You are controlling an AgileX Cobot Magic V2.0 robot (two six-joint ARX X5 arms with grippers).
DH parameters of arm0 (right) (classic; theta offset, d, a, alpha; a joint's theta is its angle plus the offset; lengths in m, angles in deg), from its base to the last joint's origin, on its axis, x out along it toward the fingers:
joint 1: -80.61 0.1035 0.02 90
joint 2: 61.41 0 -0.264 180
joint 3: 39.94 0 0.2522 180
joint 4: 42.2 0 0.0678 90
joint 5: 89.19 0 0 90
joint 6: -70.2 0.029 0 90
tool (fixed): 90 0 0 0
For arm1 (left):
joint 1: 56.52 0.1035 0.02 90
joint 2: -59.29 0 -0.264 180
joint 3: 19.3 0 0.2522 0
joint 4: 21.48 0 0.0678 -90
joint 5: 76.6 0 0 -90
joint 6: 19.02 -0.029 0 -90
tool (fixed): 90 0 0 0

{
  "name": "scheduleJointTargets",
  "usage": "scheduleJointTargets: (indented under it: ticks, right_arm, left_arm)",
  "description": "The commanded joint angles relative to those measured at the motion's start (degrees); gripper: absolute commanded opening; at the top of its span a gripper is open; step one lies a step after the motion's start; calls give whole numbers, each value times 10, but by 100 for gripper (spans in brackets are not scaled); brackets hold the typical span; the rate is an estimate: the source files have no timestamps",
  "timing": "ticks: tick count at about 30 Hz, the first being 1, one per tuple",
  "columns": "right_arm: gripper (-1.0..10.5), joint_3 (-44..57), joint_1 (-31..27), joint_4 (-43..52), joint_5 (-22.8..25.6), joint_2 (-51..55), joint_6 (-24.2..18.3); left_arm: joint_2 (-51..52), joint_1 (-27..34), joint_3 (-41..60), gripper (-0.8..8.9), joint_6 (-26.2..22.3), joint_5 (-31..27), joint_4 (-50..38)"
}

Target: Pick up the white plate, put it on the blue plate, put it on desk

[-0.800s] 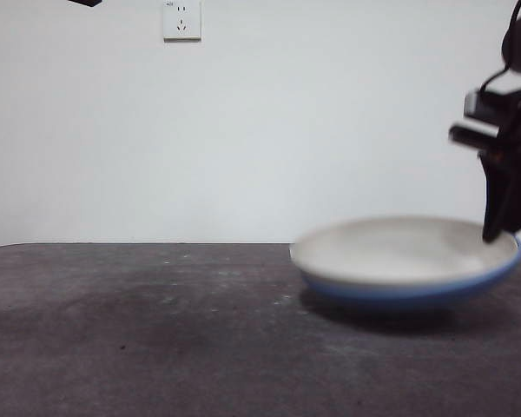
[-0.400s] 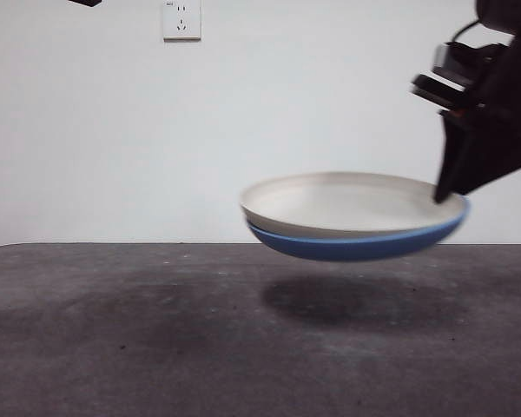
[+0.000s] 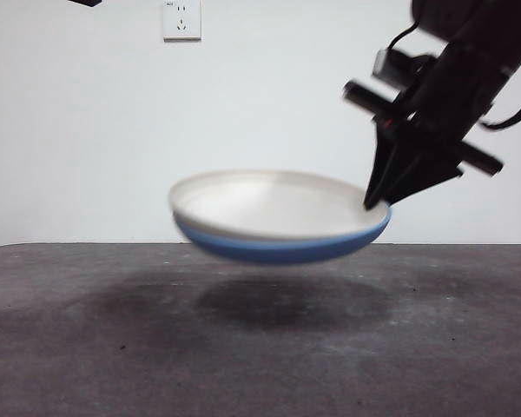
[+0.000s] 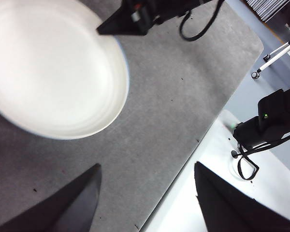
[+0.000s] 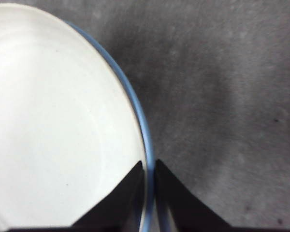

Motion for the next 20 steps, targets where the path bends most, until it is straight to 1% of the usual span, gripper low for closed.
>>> scheduleJointTargets:
  ticks: [1, 6, 12, 20]
  right_arm:
    - [9, -14, 11, 25, 1, -29, 30]
    - [9, -20, 19, 47, 1, -73, 42]
    - [9, -36, 19, 52, 3, -120, 42]
    - [9, -40, 19, 59, 5, -148, 42]
  left_arm:
    - [-4, -4, -6, 309, -7, 2, -6]
    - [-4, -4, -6, 309, -6, 2, -6]
    - [-4, -4, -6, 309, -4, 2, -5]
    - [-4, -4, -6, 309, -3, 2, -5]
